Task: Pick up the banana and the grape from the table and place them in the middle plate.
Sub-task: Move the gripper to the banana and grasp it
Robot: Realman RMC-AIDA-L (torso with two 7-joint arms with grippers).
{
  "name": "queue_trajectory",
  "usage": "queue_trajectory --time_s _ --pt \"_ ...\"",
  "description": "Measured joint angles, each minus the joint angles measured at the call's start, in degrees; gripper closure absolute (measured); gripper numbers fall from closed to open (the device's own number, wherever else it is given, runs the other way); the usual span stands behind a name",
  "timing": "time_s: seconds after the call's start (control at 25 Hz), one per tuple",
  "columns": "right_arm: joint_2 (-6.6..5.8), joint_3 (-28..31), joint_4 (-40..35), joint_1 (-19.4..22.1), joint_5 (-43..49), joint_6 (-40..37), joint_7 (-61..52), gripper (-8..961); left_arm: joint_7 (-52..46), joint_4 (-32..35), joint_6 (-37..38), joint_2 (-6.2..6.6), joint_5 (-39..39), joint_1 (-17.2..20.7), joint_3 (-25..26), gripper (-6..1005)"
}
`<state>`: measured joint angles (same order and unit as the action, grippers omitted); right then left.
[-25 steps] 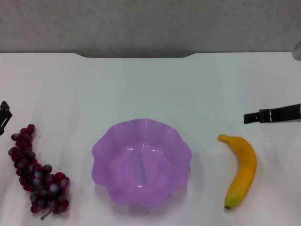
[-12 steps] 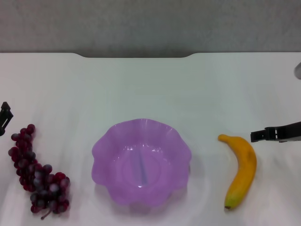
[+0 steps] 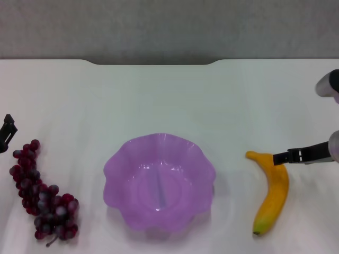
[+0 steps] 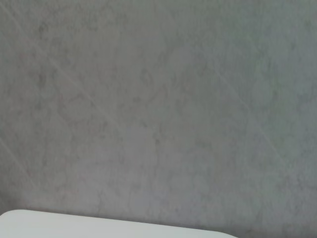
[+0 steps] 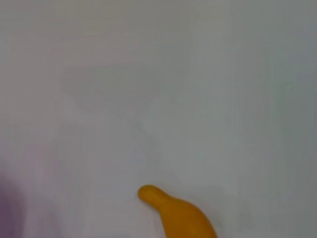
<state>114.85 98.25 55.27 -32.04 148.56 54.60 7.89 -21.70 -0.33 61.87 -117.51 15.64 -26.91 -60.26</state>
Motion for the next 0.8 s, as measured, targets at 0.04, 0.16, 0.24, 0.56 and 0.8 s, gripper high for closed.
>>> queue_trajectory --time_s 0.04,0.16,0.24,0.56,0.8 --pt "0.01 -0.2 -0.6 -0.3 0.0 -0.2 0.0 74 0.0 0.0 0.0 0.00 0.0 0.0 0.0 123" --pt "0.06 -0.7 -1.4 -0.7 -0.3 -1.4 0.1 75 0.0 0.0 0.0 0.00 0.0 -0.2 0.0 123" --pt "0.08 -1.5 -1.6 -0.9 -1.3 -2.1 0.2 75 0.0 -0.1 0.0 0.00 0.0 -0.5 0.0 123" --pt "0.07 -3.7 -7.1 -3.7 -2.7 -3.1 1.1 75 0.0 -0.2 -0.6 -0.02 0.2 -0.7 0.0 123" --pt "0.09 -3.8 -7.9 -4.3 -2.8 -3.3 1.4 75 -0.2 0.0 -0.5 0.01 0.2 -0.7 0.0 123"
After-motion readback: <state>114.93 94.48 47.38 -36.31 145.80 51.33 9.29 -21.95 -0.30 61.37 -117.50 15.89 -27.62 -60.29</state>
